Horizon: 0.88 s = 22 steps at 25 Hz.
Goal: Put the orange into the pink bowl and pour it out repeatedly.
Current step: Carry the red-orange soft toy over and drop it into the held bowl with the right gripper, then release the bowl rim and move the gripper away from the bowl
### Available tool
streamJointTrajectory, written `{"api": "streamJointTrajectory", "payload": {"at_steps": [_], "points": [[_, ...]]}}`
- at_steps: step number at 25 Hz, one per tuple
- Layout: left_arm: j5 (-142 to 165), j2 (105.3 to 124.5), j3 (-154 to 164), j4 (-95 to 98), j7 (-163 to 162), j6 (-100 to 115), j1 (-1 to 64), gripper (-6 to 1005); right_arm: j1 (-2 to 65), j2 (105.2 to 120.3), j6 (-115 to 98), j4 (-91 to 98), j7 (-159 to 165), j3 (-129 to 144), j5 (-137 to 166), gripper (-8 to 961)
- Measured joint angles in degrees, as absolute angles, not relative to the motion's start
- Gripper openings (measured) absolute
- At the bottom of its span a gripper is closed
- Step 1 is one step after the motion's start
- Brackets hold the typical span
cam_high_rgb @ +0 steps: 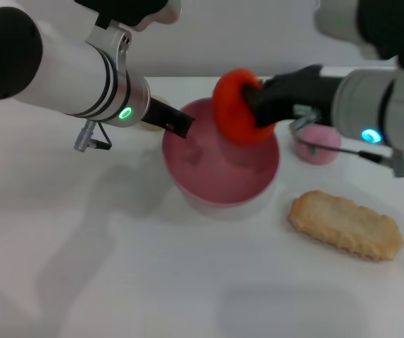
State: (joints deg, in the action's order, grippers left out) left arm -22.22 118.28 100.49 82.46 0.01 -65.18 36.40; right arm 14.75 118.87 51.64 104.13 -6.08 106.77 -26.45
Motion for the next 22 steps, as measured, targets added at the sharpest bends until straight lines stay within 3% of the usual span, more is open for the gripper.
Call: {"api": "streamJointTrajectory", "payload": {"at_steps": [8, 15, 22], "points": [[-23.03, 118.3, 100.61, 81.32, 0.25, -63.98, 36.76, 83, 19.45, 119.05, 50.03, 95.79, -10.06, 108.33, -32.63, 42], [-23.13, 118.21, 100.62, 80.45, 0.26, -63.47, 36.8, 84, 16.47, 118.92, 48.19, 100.28, -10.1, 107.89, -30.86, 296], [-23.25, 118.13, 100.15, 78.18, 0.35, -63.39, 36.75, 86, 4.44, 119.61, 30.45, 106.91, -8.33, 106.86, -11.9, 525]]}}
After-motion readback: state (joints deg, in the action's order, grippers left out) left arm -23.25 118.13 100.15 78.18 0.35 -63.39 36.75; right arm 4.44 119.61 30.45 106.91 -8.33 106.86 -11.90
